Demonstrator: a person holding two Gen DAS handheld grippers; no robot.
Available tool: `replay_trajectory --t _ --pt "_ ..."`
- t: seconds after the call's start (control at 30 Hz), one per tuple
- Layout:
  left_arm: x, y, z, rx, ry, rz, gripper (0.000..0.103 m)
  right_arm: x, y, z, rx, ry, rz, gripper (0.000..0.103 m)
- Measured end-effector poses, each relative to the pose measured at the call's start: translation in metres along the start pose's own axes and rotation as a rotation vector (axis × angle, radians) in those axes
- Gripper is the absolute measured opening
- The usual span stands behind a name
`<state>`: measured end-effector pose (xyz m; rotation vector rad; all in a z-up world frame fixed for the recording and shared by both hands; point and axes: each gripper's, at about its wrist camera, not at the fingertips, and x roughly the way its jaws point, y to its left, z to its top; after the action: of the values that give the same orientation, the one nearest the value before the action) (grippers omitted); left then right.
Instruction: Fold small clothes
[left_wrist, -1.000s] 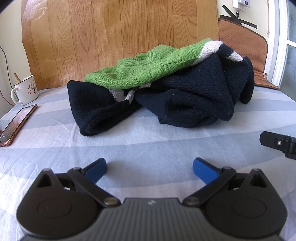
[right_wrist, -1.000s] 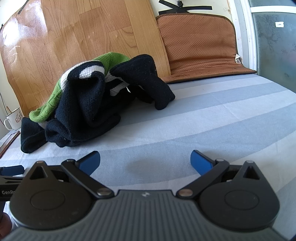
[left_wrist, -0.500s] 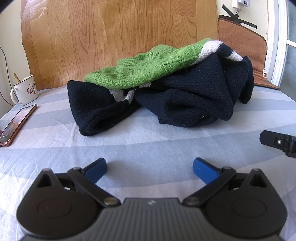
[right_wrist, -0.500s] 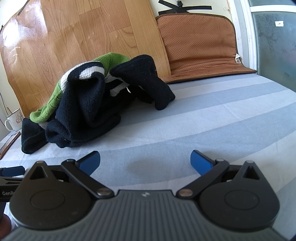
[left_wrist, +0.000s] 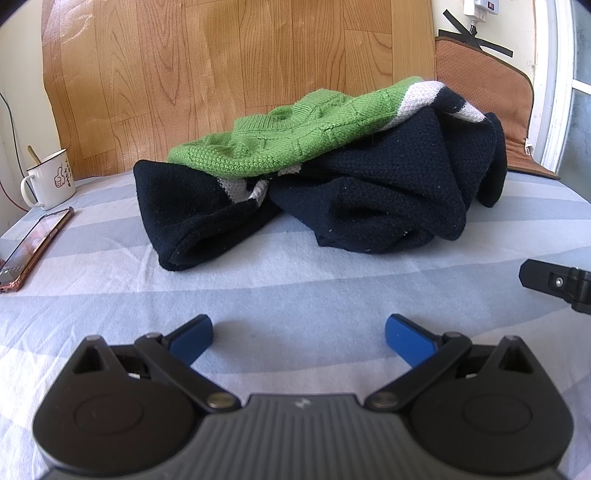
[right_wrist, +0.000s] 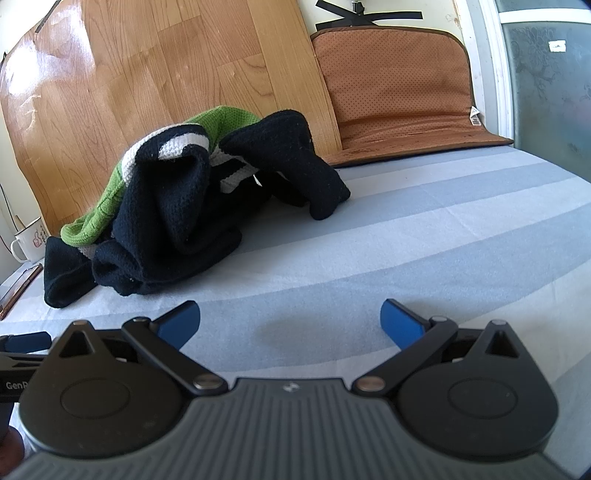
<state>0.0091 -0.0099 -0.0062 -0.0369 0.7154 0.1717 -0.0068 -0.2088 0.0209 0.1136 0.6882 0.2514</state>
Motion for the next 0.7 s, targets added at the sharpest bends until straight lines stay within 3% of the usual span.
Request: replay_trajectory --t 0.7 --pt "0.0009 -0.0023 0.0001 0.004 0.002 -0.002 0.103 -0.0003 -0.0006 -0.0002 0.001 0.0 0.0 0.103"
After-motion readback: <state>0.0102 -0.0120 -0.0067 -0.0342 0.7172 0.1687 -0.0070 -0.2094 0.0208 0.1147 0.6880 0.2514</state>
